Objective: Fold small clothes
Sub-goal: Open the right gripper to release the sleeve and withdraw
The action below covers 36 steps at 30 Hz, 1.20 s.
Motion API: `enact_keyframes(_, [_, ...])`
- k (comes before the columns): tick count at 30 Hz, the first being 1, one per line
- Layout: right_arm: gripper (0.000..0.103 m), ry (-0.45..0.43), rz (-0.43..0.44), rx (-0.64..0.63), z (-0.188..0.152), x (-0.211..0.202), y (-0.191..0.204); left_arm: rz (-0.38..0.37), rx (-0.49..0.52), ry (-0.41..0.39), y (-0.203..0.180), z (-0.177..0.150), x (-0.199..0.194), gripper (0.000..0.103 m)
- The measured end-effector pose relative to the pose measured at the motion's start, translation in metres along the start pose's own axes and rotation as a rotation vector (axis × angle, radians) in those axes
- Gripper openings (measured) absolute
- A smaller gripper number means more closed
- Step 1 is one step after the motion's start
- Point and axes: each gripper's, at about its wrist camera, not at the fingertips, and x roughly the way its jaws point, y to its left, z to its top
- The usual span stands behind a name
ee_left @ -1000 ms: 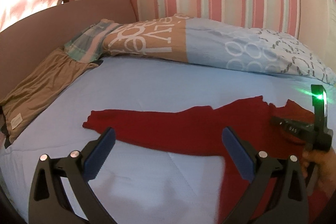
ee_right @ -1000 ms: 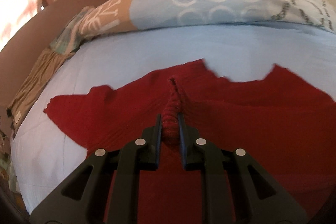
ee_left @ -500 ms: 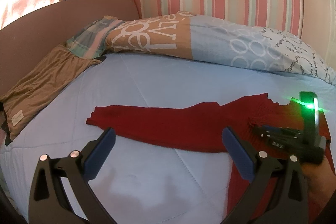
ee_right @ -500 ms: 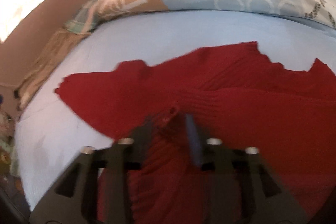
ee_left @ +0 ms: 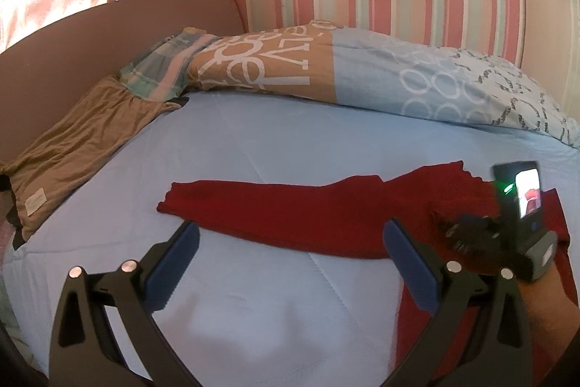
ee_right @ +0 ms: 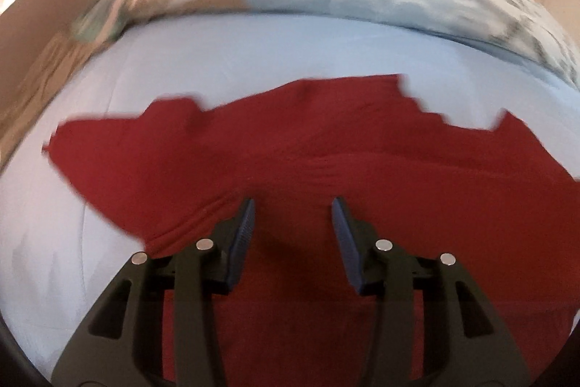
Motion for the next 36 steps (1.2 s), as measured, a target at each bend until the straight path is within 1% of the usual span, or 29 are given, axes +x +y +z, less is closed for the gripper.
enact_keyframes(1, [0.051, -0.01, 0.002, -0.028, 0.0, -0.004, 0.007, 0.003, 0.0, 0.0, 0.002, 0.0, -0.001, 0.102])
enact_keyframes(2, [0.047, -0.025, 0.019, -0.036, 0.0, -0.01, 0.01, 0.004, 0.0, 0.001, 0.004, 0.0, -0.002, 0.102])
enact_keyframes(3, [0.047, -0.051, 0.024, -0.026, 0.0, -0.021, 0.01, 0.004, -0.001, 0.001, 0.006, 0.0, -0.003, 0.102])
enact_keyframes(5, [0.047, -0.099, 0.003, -0.008, -0.002, -0.044, 0.006, 0.008, 0.0, -0.005, 0.01, 0.0, -0.006, 0.102])
enact_keyframes(6, [0.047, -0.131, -0.007, 0.013, -0.004, -0.062, 0.003, 0.006, 0.002, -0.005, 0.011, 0.001, -0.006, 0.102])
enact_keyframes(9, [0.05, -0.183, -0.059, 0.041, -0.015, -0.104, -0.005, -0.037, 0.003, 0.006, 0.016, 0.002, -0.009, 0.102])
enact_keyframes(14, [0.054, -0.213, -0.13, 0.106, -0.03, -0.165, -0.018, -0.051, 0.024, -0.006, 0.016, 0.007, -0.031, 0.102])
enact_keyframes(17, [0.065, -0.225, -0.189, 0.124, -0.038, -0.197, -0.021, -0.054, 0.038, -0.022, 0.015, 0.009, -0.051, 0.102])
enact_keyframes(20, [0.068, -0.229, -0.228, 0.172, -0.049, -0.227, -0.024, -0.06, 0.038, -0.022, 0.014, 0.009, -0.059, 0.102])
enact_keyframes(21, [0.072, -0.229, -0.245, 0.185, -0.052, -0.235, -0.024, -0.056, 0.047, -0.018, 0.014, 0.008, -0.06, 0.102])
enact_keyframes(22, [0.073, -0.229, -0.256, 0.2, -0.055, -0.242, -0.024, -0.057, 0.058, -0.018, 0.014, 0.007, -0.063, 0.102])
enact_keyframes(24, [0.074, -0.24, -0.276, 0.222, -0.061, -0.259, -0.023, -0.07, 0.078, -0.018, 0.015, 0.004, -0.069, 0.102])
enact_keyframes(29, [0.074, -0.252, -0.31, 0.224, -0.066, -0.288, -0.008, -0.1, 0.123, -0.04, 0.028, 0.0, -0.086, 0.102])
enact_keyframes(33, [0.074, -0.267, -0.313, 0.227, -0.067, -0.301, 0.005, -0.122, 0.111, -0.032, 0.048, 0.0, -0.087, 0.102])
enact_keyframes(36, [0.077, -0.268, -0.309, 0.224, -0.068, -0.302, 0.017, -0.121, 0.102, -0.026, 0.064, 0.0, -0.083, 0.102])
